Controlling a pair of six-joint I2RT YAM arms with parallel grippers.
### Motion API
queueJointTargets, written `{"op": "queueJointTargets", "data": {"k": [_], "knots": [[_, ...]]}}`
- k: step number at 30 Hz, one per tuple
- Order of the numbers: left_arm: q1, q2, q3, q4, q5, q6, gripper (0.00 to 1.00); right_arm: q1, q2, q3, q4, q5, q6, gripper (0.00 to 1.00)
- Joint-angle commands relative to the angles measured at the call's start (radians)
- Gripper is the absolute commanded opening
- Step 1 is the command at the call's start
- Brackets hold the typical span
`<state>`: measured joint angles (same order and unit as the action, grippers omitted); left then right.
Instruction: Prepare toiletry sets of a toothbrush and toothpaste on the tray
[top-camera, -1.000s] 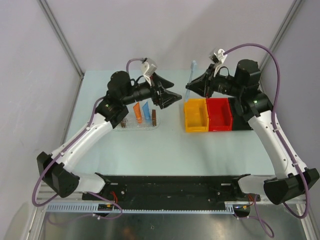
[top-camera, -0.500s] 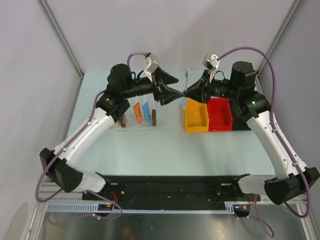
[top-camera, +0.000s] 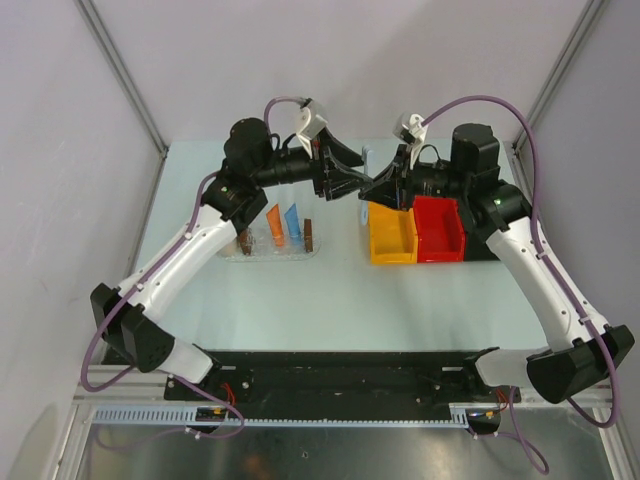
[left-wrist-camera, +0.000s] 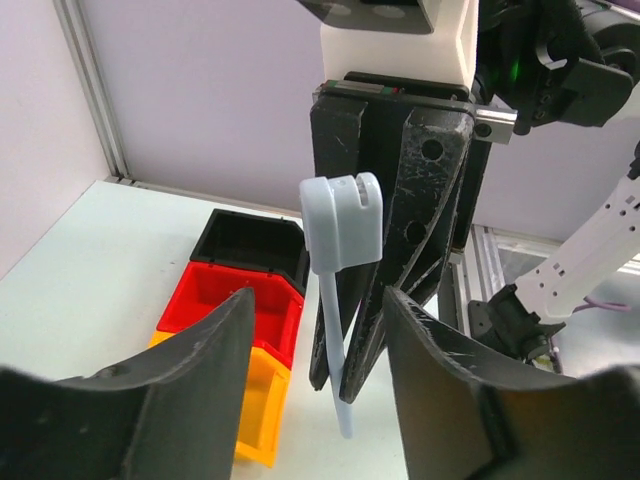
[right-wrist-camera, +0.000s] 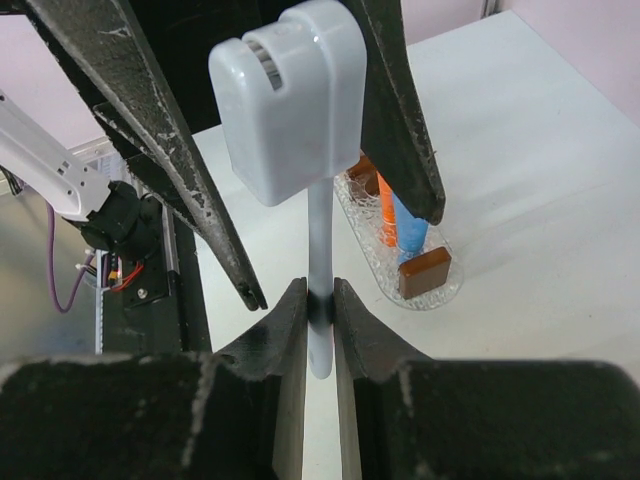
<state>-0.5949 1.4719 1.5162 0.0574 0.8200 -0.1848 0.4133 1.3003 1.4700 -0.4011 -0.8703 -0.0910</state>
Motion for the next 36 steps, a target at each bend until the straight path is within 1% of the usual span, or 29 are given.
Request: {"op": "queueJointTargets", "data": {"k": [1, 2, 4, 9, 12, 15, 16, 18, 19, 21, 22, 24, 25, 26, 30, 32, 33, 35, 36], "knots": [[0.004, 0.004, 0.044, 0.015, 0.034, 0.007, 0.55, 0.007, -0.006, 0.004, -0.002, -0.010, -0.026, 0.00], [0.004, 0.004, 0.045, 0.015, 0.033, 0.007, 0.49, 0.007, -0.006, 0.004, -0.004, -0.010, -0.027, 0.00], [0.006, 0.004, 0.048, 0.015, 0.034, 0.007, 0.46, 0.007, -0.010, 0.004, -0.007, -0.009, -0.029, 0.00], [0.006, 0.011, 0.058, 0.015, 0.042, -0.002, 0.44, 0.009, -0.012, 0.001, -0.010, -0.007, -0.029, 0.00], [0.004, 0.014, 0.058, 0.015, 0.044, -0.008, 0.41, 0.009, -0.015, 0.000, -0.010, -0.007, -0.030, 0.00], [0.004, 0.021, 0.061, 0.015, 0.050, -0.015, 0.36, 0.009, -0.015, -0.002, -0.010, -0.007, -0.030, 0.00], [0.006, 0.019, 0.062, 0.016, 0.053, -0.018, 0.33, 0.007, -0.015, -0.002, -0.007, -0.006, -0.030, 0.00], [0.006, 0.021, 0.062, 0.018, 0.056, -0.021, 0.29, 0.007, -0.016, -0.002, -0.007, -0.007, -0.029, 0.00], [0.006, 0.022, 0.064, 0.018, 0.057, -0.022, 0.24, 0.009, -0.015, 0.000, -0.007, -0.006, -0.029, 0.00], [0.006, 0.025, 0.065, 0.019, 0.057, -0.025, 0.19, 0.007, -0.013, -0.004, -0.007, -0.004, -0.029, 0.00], [0.004, 0.027, 0.068, 0.018, 0.060, -0.030, 0.12, 0.007, -0.015, -0.007, -0.007, -0.003, -0.030, 0.00], [0.004, 0.027, 0.067, 0.019, 0.061, -0.031, 0.03, 0.009, -0.015, -0.010, -0.007, 0.005, -0.032, 0.00], [0.006, 0.025, 0.065, 0.019, 0.059, -0.031, 0.00, 0.007, -0.015, -0.011, -0.007, 0.007, -0.032, 0.01], [0.004, 0.024, 0.065, 0.019, 0.057, -0.030, 0.00, 0.007, -0.016, -0.011, -0.007, 0.011, -0.032, 0.03], [0.006, 0.007, 0.041, 0.019, 0.045, -0.012, 0.00, 0.007, -0.027, -0.017, -0.008, 0.036, -0.032, 0.26], [0.010, -0.008, 0.029, 0.019, 0.030, 0.007, 0.00, 0.009, -0.035, -0.020, -0.015, 0.045, -0.039, 0.32], [0.015, -0.013, 0.018, 0.019, 0.028, 0.011, 0.00, 0.009, -0.039, -0.023, -0.016, 0.048, -0.041, 0.39], [0.021, -0.022, 0.009, 0.018, 0.015, 0.016, 0.00, 0.007, -0.045, -0.027, -0.019, 0.059, -0.046, 0.45], [0.029, -0.025, 0.001, 0.019, 0.008, 0.021, 0.00, 0.007, -0.047, -0.027, -0.021, 0.062, -0.049, 0.56]]}}
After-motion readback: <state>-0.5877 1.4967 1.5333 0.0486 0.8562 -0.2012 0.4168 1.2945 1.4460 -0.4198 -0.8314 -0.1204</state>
